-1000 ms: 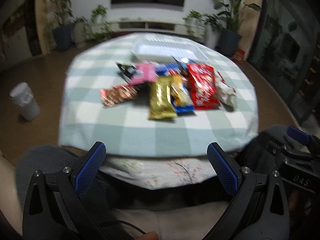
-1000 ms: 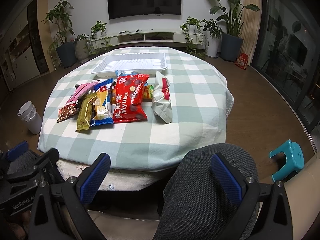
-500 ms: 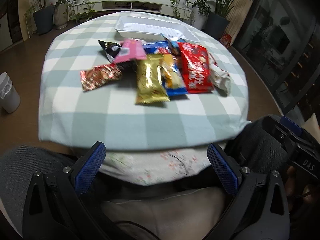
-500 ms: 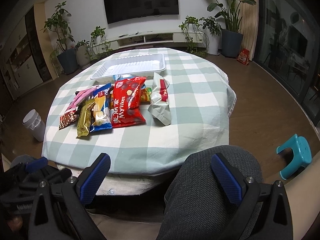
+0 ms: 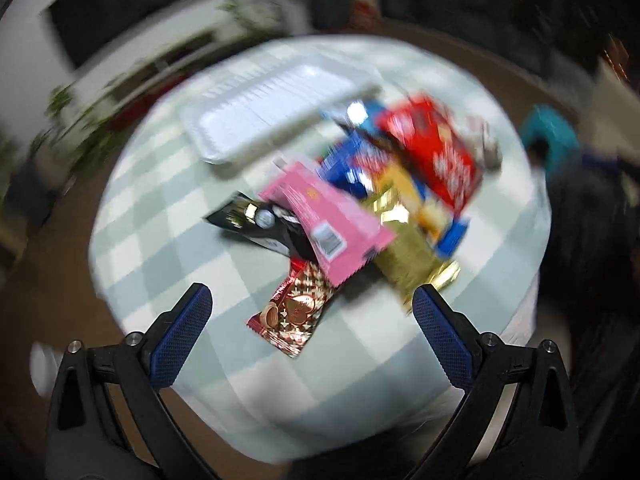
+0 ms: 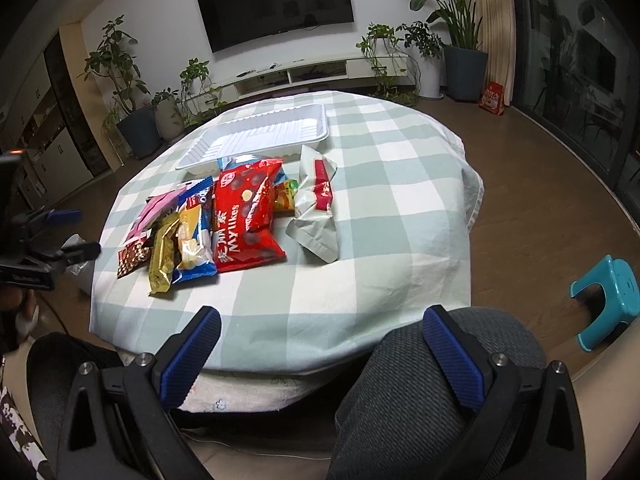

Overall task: Organize snacks
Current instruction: 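Reach the left gripper to the brown-red chocolate wrapper and grasp it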

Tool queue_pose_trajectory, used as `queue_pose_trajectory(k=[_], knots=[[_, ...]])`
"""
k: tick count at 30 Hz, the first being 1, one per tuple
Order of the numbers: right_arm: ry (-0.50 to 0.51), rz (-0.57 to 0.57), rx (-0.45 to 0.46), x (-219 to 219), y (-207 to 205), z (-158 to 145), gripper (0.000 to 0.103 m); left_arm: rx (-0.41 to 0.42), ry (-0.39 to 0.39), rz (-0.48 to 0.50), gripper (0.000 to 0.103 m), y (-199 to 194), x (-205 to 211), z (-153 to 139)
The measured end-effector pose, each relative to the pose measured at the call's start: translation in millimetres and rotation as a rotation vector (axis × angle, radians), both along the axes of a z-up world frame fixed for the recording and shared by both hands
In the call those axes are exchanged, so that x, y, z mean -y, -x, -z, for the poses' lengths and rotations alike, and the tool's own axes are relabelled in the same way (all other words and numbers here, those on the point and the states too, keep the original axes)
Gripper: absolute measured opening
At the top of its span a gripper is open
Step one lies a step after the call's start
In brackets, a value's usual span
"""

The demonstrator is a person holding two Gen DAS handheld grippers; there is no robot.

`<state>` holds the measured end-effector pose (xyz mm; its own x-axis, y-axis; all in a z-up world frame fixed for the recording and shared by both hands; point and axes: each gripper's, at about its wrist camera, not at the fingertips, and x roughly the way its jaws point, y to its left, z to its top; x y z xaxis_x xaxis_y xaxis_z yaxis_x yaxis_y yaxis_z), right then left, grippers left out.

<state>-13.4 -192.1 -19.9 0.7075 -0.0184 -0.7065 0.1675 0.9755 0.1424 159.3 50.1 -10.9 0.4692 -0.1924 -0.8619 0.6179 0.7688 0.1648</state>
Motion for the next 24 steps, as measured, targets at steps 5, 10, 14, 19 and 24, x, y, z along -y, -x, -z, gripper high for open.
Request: queue_pose_trajectory(k=[5,10,14,19,24], knots=[[0.004,-0.003,-0.013,1.8,-6.7,3.9,0.103,-0.047,-0.128,0.084,0.07,-31.4,-1.7,46.2],[0.025,-0.004,-0.023,1.0,-11.4,6.3,0.103,-0.079,-0.05,0.07,0.066,-45.8,-7.1,61.0],[0.033,-0.008,-0.034,-0.6,-15.4,7.5,0.103,-0.127,-0.016,0.109,0.049,-46.4,-8.6,64.5],[0.018,-0.004,-0.036,0.4,-18.8,7.2,0.103,-0.176,-0.003,0.101,0.042,-42.0,-9.0,64.7],[-0.004,0.004,-0.031,4.3,-21.0,5.8,0.103,-0.17,-0.043,0.072,0.03,-27.4,-1.2,60.8]])
